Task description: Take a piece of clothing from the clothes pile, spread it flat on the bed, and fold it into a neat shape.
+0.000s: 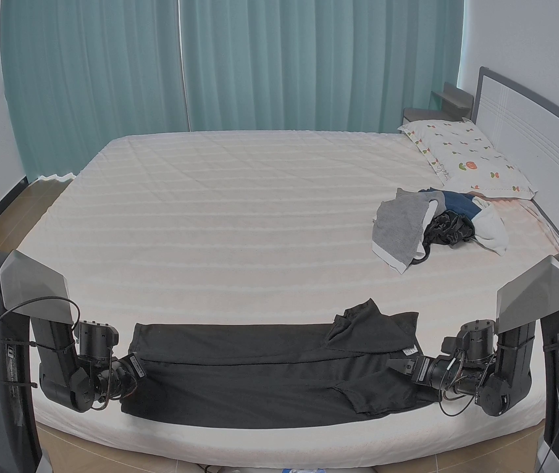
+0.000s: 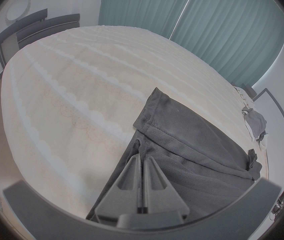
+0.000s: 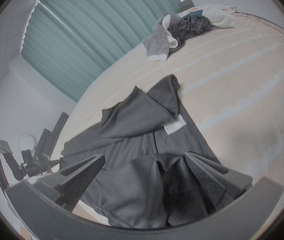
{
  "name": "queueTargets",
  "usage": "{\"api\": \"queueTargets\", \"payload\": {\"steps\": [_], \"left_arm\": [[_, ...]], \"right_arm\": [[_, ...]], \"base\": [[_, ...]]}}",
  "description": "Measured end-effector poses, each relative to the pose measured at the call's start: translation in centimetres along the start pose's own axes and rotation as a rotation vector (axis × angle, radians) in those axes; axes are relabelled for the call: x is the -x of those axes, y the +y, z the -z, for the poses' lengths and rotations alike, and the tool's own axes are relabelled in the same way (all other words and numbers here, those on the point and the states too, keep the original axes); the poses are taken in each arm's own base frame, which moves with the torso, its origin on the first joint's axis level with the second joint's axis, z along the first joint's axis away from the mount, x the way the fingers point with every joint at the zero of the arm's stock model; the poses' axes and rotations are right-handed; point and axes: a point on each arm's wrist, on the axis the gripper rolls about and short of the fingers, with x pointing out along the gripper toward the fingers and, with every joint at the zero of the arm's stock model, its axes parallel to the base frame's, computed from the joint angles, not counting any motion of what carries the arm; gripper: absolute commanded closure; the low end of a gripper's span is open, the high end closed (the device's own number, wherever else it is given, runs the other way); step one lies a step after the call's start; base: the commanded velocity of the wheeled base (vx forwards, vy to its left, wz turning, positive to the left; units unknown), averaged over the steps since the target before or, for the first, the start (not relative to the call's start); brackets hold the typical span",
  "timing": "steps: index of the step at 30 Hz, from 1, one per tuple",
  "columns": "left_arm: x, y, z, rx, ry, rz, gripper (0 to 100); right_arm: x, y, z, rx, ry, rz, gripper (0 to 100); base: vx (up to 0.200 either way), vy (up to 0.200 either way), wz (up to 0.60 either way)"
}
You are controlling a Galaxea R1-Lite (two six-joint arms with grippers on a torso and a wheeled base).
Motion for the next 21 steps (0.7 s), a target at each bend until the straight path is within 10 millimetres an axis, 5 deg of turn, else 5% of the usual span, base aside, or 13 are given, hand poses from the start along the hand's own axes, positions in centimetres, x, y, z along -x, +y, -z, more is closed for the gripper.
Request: {"api": "queueTargets", "payload": {"steps": [2, 3, 21], "left_arm": [[0.0, 0.0, 0.0, 0.0, -0.001, 0.001, 100], [0.0, 0.0, 0.0, 0.0, -0.001, 0.001, 100], [-0.1, -0.1, -0.2, 0.004, -0.01, 0.0, 100]], "right_arm": [[-0.1, -0.1, 0.1, 0.012, 0.019, 0.004, 0], [-0.2, -0.1, 0.2, 0.014, 0.029, 0.006, 100], [0.1, -1.1, -1.6, -0.011, -0.071, -0.02, 100]], "base": [[0.0, 0.0, 0.0], [0.0, 0.0, 0.0], [0.0, 0.0, 0.0]]}}
